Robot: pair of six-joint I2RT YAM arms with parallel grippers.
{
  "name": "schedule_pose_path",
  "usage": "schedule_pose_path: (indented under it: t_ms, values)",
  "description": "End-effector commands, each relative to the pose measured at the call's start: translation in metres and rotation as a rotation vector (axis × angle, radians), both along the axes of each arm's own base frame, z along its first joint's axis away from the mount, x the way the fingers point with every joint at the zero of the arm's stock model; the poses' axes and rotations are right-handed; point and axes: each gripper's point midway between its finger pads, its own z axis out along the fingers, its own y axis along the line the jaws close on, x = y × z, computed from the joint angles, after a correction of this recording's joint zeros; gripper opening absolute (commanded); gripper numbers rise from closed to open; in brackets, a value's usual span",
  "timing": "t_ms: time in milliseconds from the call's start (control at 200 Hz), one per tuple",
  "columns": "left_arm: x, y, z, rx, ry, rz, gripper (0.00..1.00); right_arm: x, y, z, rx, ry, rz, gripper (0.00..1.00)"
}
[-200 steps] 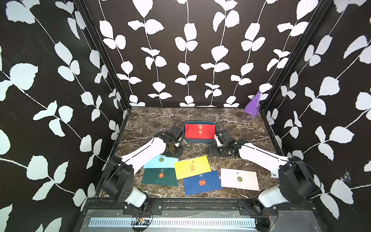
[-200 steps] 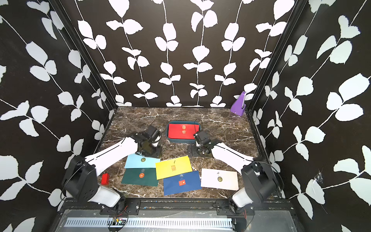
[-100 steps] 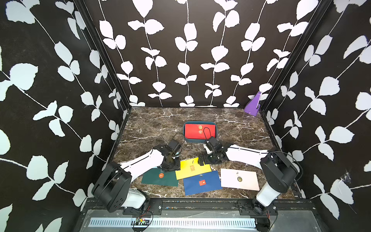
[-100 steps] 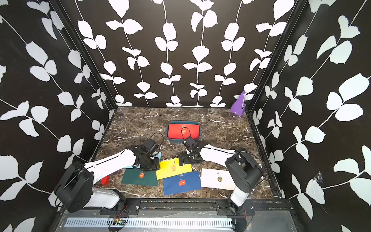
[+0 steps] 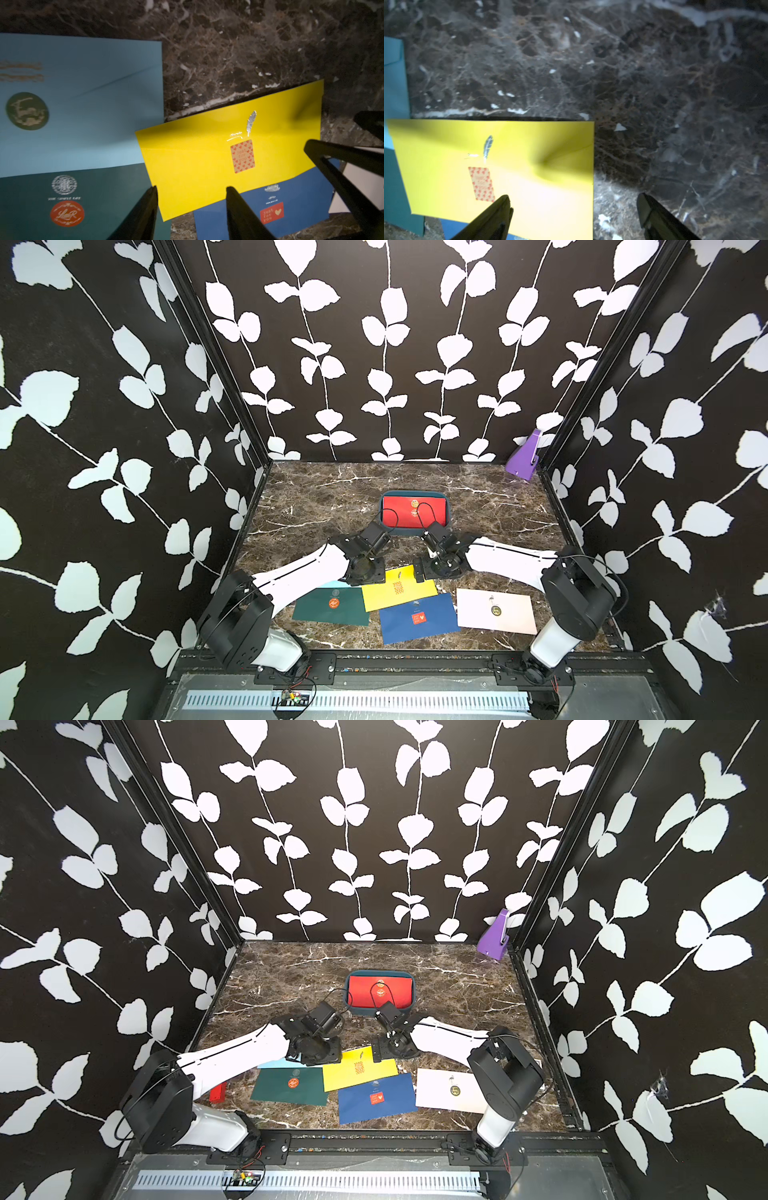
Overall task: Put the sealed envelopes into the storage box
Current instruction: Pick up the envelope from the center of the board.
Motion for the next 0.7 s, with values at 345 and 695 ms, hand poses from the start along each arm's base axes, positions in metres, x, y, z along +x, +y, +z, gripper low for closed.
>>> schedule_pose_path:
  t_ms: [345,695]
  values:
    - [0.047,0.057,0.027,0.085,-0.095,0.138,0.56,-0.014,0.051,0.000,-0.178,-0.078,0.068,0.89]
    - [0.050,0.067,0.035,0.080,-0.111,0.153,0.56,-0.010,0.048,-0.022,-0.219,-0.011,0.007,0.88]
